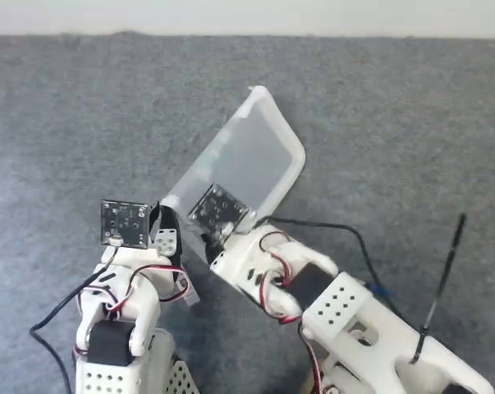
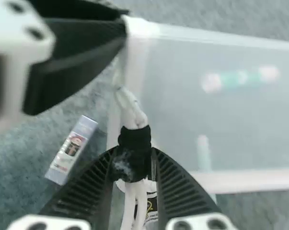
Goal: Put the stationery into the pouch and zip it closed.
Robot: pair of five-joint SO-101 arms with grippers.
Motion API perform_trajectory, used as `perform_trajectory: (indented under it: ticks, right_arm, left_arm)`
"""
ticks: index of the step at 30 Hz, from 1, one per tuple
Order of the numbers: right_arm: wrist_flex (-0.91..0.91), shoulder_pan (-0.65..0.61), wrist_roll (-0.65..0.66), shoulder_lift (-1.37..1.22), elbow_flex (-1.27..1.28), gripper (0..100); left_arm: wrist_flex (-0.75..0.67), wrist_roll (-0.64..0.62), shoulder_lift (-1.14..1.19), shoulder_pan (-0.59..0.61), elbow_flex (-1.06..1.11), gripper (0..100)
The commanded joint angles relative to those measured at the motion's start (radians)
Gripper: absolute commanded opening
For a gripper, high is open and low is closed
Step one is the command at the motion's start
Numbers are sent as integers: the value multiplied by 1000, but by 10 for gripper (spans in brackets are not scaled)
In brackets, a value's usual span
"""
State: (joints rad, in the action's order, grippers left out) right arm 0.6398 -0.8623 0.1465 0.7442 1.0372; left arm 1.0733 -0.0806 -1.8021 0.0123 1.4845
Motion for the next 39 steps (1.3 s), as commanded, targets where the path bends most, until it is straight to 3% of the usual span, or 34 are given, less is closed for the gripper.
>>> perform_trajectory:
  ticks: [1, 5, 12, 22, 33, 39]
  right_arm:
    - [91, 67, 12, 70, -75, 8]
    - [185, 93, 34, 196, -75, 8]
    - [288, 142, 130, 323, -75, 8]
    - [357, 170, 219, 363, -74, 8]
    - [492, 162, 219, 619, -74, 8]
    - [498, 81, 250, 593, -48, 8]
  left_arm:
    - [29, 34, -17, 2, -28, 12]
    - [38, 64, -17, 0, -28, 21]
    - [77, 109, -17, -68, -22, 189]
    - [84, 153, -17, -173, 5, 187]
    - [34, 207, -17, -166, 41, 133]
    - [26, 204, -17, -173, 38, 129]
